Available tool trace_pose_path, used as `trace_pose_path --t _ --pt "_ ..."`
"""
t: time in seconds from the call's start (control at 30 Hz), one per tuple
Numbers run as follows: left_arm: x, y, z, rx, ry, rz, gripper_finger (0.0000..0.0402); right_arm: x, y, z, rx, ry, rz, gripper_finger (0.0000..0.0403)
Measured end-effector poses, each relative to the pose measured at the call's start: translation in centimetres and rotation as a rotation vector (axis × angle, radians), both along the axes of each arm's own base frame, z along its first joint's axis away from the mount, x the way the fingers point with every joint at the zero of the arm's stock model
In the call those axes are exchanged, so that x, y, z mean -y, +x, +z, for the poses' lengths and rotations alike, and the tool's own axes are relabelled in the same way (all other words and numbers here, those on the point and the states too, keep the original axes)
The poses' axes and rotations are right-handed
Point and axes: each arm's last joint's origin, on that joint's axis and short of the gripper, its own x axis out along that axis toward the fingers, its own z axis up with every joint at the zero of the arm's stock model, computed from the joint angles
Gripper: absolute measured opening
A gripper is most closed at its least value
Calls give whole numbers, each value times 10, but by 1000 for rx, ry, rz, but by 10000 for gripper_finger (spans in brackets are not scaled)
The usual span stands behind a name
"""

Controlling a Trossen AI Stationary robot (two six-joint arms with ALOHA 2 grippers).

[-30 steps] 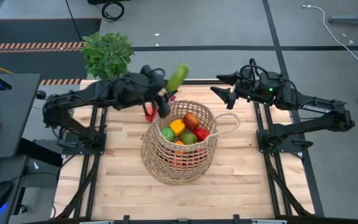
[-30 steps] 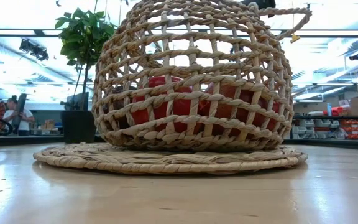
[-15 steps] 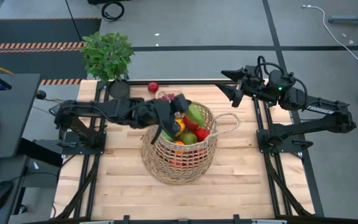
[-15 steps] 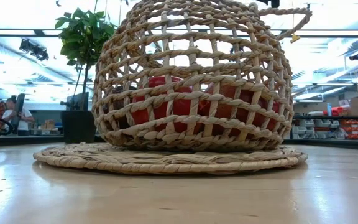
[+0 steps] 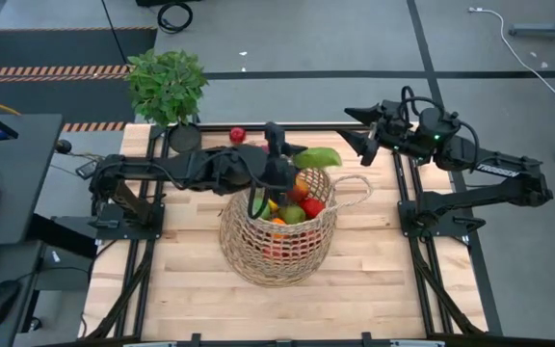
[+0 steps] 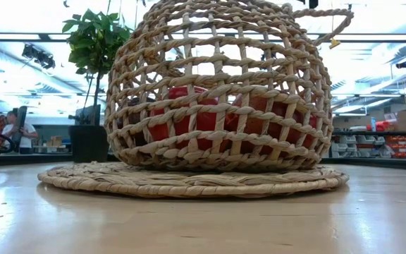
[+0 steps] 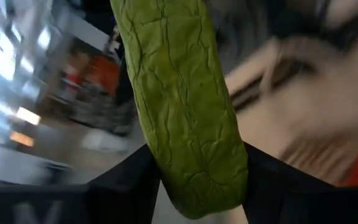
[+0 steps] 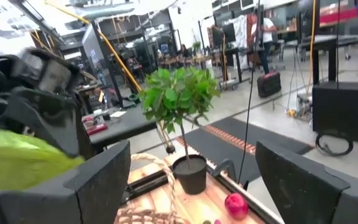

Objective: Build produce basket
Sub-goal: Put the green cucumber into the brown basket

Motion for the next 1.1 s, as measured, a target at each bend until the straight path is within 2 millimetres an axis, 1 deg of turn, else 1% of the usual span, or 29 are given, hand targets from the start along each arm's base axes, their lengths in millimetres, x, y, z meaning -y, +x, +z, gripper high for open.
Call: trace_pose_path --t 0.03,0.07,0.1,0.17,0.27,0.37,0.47,0.53,0.63,0.73,0.8,0.93,1.1 --pt "-1 1 1 57 -99 -2 185 0 -2 1 5 -8 -1 349" --pt "-3 2 2 100 -162 -1 185 -1 -3 2 10 -15 -4 349" --pt "-4 4 2 123 -192 7 185 -1 -5 4 21 -25 -7 349" --pt "-6 9 -2 117 -177 30 183 -1 -9 7 34 -45 -28 349" --pt "-6 24 -20 31 -97 31 183 -2 -17 13 83 -74 -61 349" --pt "-5 38 -41 -53 -55 42 187 -4 -27 20 133 -108 -84 349" --pt "-12 52 -69 -167 -19 113 188 -6 -36 24 157 -125 -87 349" --pt "-20 59 -89 -255 -8 141 188 -7 -41 25 163 -126 -88 349" --pt "-29 64 -113 -387 4 172 189 -8 -45 24 153 -121 -83 349" --pt "-28 64 -133 -532 -17 123 192 -9 -45 22 143 -97 -76 349" --pt "-26 63 -140 -584 -56 68 193 -8 -45 21 132 -80 -73 349" --pt "-23 60 -143 -623 -145 -5 191 -8 -43 19 125 -59 -61 349" --pt "-23 55 -146 -642 -222 35 192 -9 -43 19 127 -53 -51 349"
